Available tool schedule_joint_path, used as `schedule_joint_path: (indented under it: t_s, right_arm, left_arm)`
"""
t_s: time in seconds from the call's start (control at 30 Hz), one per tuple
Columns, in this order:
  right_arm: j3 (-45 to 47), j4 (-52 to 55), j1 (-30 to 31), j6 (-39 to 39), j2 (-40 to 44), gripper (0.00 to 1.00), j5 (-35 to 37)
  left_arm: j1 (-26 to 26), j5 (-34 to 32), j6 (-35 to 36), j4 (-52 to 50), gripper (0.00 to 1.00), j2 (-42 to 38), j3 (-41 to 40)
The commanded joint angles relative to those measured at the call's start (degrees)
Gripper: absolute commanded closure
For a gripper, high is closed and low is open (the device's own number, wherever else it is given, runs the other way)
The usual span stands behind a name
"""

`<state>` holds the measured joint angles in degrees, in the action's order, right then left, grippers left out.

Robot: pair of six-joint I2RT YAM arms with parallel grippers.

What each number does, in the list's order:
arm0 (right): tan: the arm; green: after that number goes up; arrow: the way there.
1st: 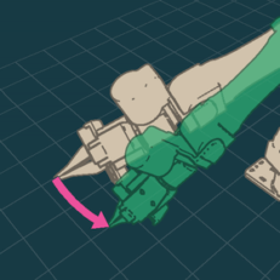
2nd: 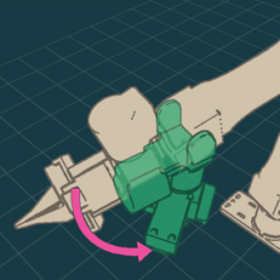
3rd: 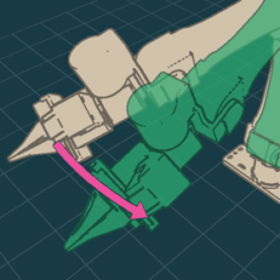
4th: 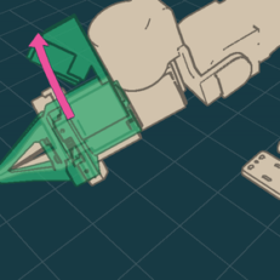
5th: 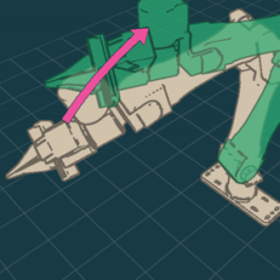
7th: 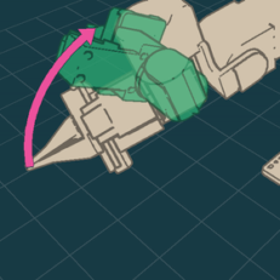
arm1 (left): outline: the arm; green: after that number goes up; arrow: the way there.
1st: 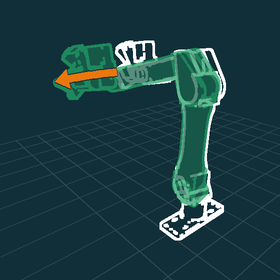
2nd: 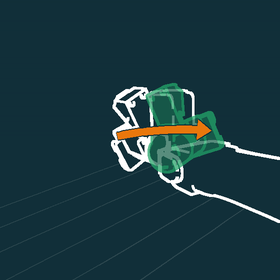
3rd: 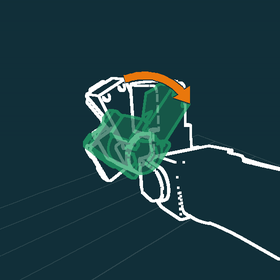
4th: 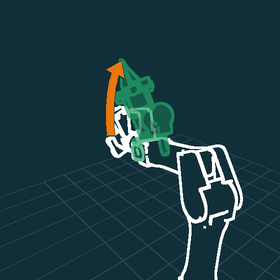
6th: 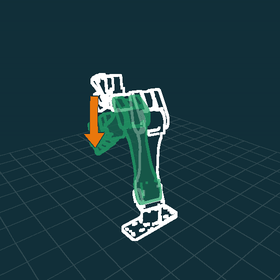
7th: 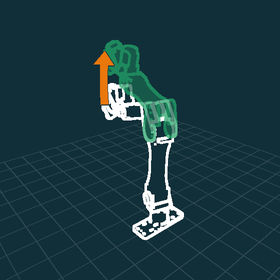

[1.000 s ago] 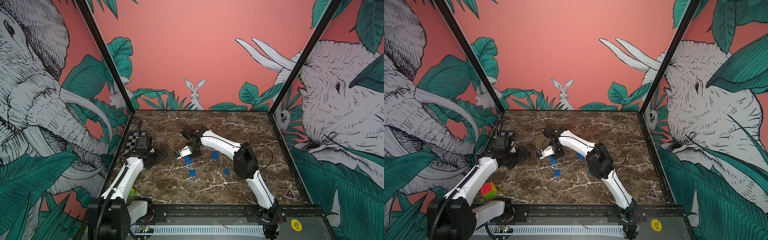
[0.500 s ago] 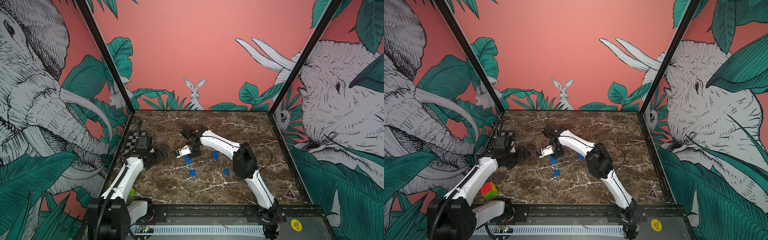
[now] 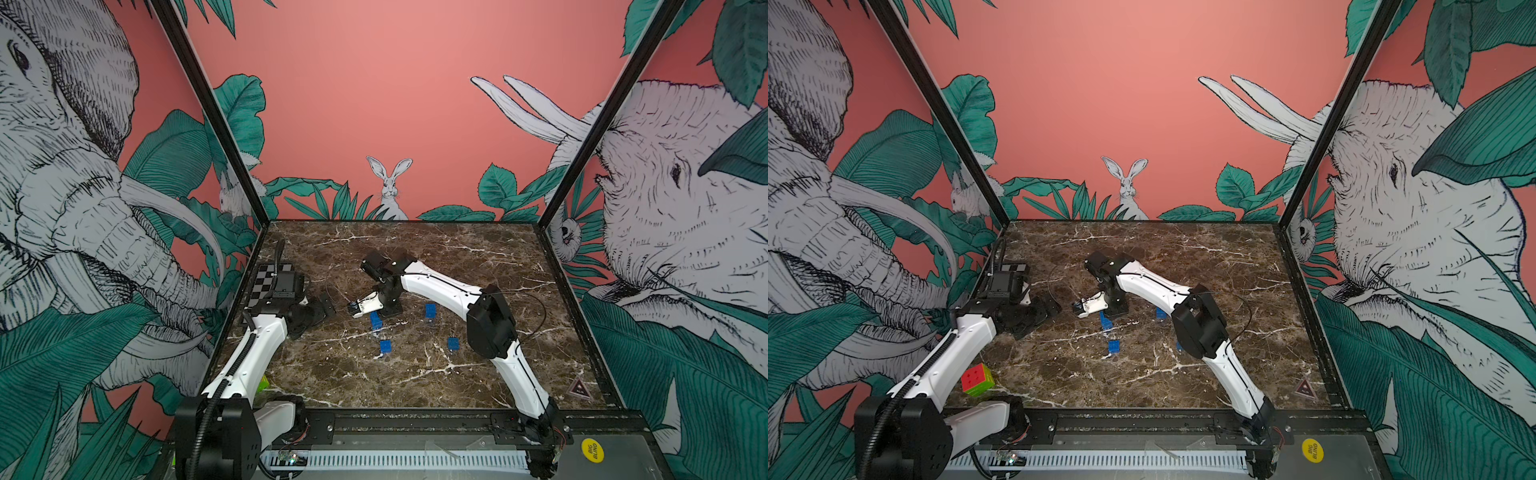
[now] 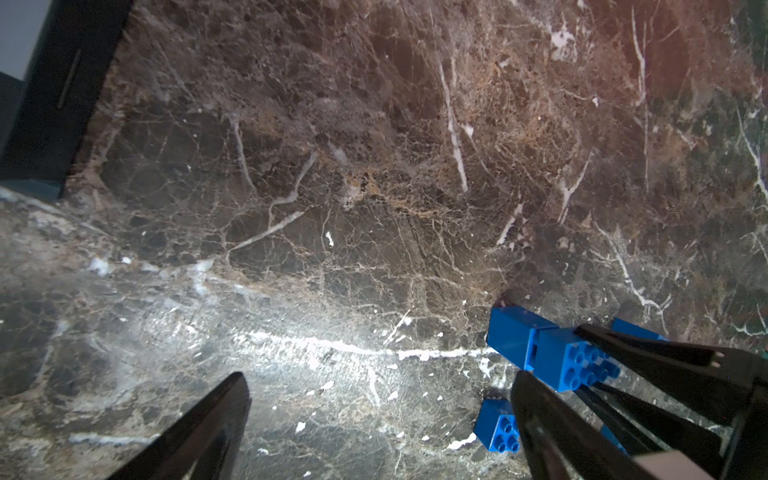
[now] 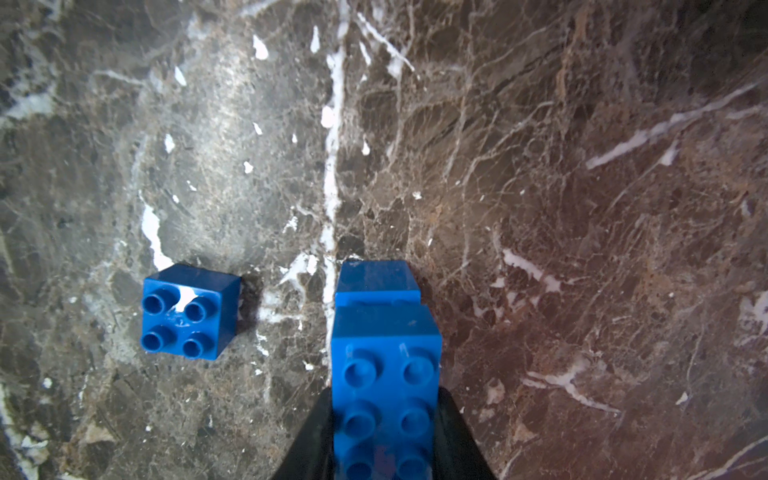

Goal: Assemble the letter h with lego
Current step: Assemble the lego brick with the lego brick.

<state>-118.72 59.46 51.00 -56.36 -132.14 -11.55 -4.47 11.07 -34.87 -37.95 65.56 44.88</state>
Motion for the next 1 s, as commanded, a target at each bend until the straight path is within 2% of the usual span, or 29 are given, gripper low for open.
schedule_joint_path:
  t_s: [0.0, 0.4, 0.97]
  right_arm:
    - [1.35, 0.14, 0.41, 0.78, 3.29, 1.0, -1.2]
    - [-0.73, 2.02, 0.43, -0.24, -0.35, 1.0, 0.82]
    - [0.4, 1.63, 1.38, 2.11, -0.85, 1.0, 1.41]
  left_arm:
    - [-0.2, -0.93, 0.4, -0.8, 0.01, -0.51, 1.08]
    - [-0.28, -0.99, 0.42, -0.52, 0.01, -0.53, 0.65]
    - [-0.2, -1.05, 0.77, -0.29, 0.01, 0.18, 0.63]
